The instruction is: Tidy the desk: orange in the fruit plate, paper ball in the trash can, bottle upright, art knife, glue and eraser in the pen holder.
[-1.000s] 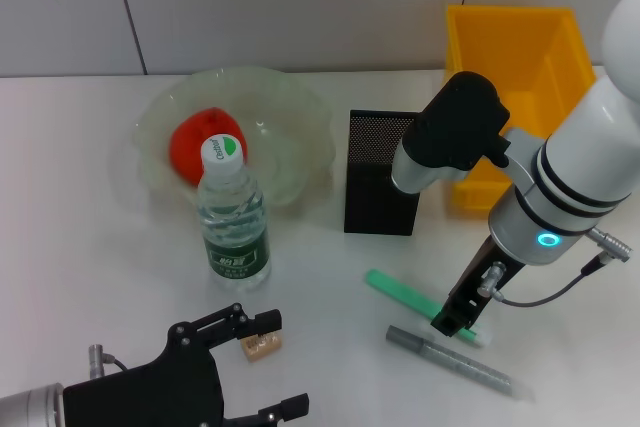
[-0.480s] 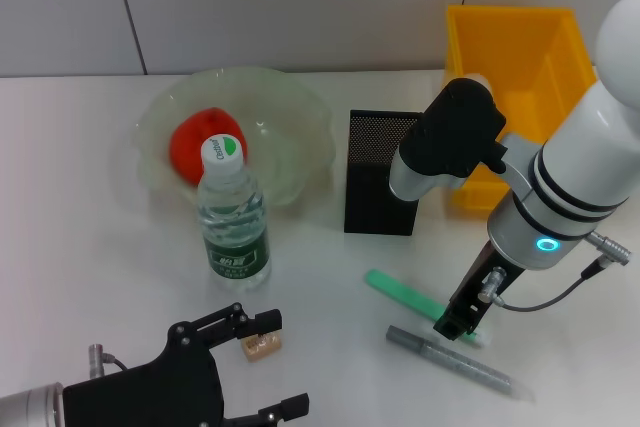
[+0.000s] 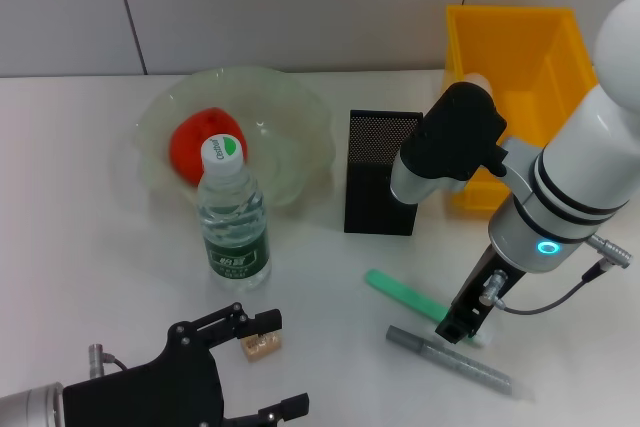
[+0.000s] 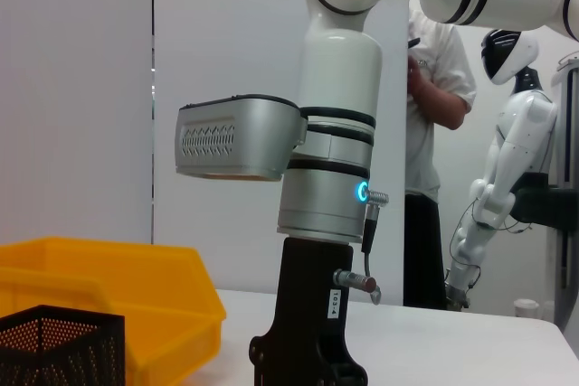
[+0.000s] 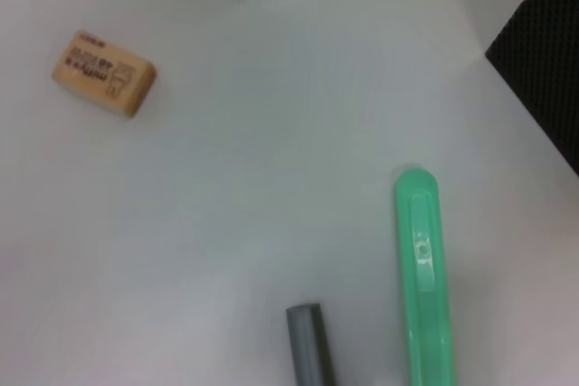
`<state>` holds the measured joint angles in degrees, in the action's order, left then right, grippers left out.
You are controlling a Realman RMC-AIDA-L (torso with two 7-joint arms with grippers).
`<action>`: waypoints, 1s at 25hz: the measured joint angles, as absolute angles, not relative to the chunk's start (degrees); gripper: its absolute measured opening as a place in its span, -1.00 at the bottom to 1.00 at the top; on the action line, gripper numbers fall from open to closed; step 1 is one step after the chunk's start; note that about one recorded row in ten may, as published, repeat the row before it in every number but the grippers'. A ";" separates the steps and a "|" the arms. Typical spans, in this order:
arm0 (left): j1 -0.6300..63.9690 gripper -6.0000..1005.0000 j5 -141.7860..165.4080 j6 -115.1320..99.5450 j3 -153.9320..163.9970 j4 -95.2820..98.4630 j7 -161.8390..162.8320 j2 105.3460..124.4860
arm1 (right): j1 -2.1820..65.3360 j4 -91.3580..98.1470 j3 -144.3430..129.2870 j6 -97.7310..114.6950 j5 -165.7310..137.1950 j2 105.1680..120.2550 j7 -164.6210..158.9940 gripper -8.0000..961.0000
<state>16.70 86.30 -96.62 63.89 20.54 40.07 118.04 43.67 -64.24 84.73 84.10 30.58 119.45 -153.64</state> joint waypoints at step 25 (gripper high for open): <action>16.70 0.60 86.31 -96.60 63.89 20.38 40.03 118.03 | 43.60 -63.87 84.23 83.63 30.47 119.41 -153.02 -0.60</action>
<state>16.70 86.31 -96.60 63.89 20.38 40.03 118.03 43.60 -63.87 84.23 83.63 30.47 119.41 -153.02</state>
